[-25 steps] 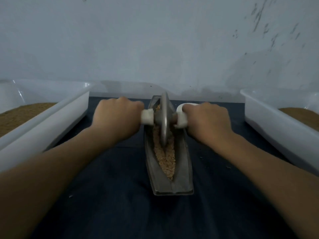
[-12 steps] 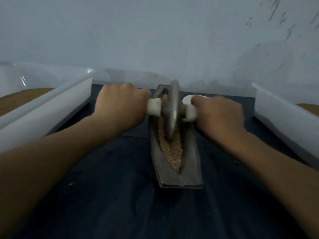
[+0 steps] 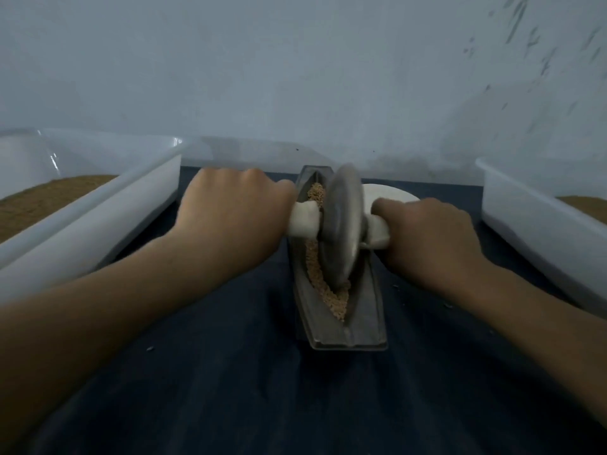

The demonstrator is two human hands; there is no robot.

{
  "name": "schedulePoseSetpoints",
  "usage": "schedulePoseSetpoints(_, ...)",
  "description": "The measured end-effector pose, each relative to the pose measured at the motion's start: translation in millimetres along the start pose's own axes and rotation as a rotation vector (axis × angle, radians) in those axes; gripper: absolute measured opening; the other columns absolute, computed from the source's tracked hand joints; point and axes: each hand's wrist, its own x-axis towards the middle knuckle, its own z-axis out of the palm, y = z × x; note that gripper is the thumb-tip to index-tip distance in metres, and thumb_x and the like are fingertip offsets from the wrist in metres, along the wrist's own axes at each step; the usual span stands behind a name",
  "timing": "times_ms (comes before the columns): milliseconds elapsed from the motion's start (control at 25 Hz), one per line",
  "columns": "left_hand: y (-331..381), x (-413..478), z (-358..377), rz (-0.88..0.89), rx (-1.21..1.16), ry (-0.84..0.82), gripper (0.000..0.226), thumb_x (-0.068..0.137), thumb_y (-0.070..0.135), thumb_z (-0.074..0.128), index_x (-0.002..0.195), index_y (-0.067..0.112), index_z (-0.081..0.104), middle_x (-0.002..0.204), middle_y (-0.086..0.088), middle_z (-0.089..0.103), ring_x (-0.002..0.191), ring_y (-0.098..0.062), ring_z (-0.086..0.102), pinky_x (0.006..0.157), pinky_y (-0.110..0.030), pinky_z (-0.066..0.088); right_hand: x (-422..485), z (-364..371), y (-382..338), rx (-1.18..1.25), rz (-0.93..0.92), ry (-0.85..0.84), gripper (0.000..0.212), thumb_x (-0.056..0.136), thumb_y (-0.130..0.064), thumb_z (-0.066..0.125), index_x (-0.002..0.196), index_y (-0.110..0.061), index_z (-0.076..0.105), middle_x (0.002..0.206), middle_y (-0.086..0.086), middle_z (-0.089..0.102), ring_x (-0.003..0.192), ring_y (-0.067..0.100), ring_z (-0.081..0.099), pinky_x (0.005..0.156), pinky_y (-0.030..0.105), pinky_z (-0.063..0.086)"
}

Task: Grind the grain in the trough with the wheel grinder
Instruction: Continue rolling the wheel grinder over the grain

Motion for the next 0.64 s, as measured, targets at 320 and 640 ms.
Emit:
schedulePoseSetpoints(320, -3.3, 26.0, 4.4, -0.088, -0.108, -0.294, 0.011, 0.082, 0.032, 0.061, 0.093, 0.030, 0.062, 0.071, 0.005, 0.047, 0.060, -0.020, 0.050, 0.053, -0.031, 0.036, 44.3, -1.6, -0.9, -0.052, -0.016, -0.212, 0.014, 0.083, -0.031, 0.063, 0.095, -0.030, 0.056, 0.081, -0.003, 0.061, 0.065, 0.023, 0.052, 0.054, 0.030, 0.036)
schedulePoseSetpoints(640, 8.0, 36.2, 16.5, -0.243, -0.106, -0.274, 0.008, 0.086, 0.024, 0.058, 0.093, 0.023, 0.061, 0.072, -0.003, 0.053, 0.064, -0.028, 0.058, 0.053, -0.032, 0.036, 53.4, 6.2, -13.9, -0.060, 0.129, -0.162, 0.013, 0.086, -0.023, 0.065, 0.097, -0.024, 0.059, 0.084, 0.003, 0.063, 0.072, 0.029, 0.059, 0.057, 0.031, 0.033)
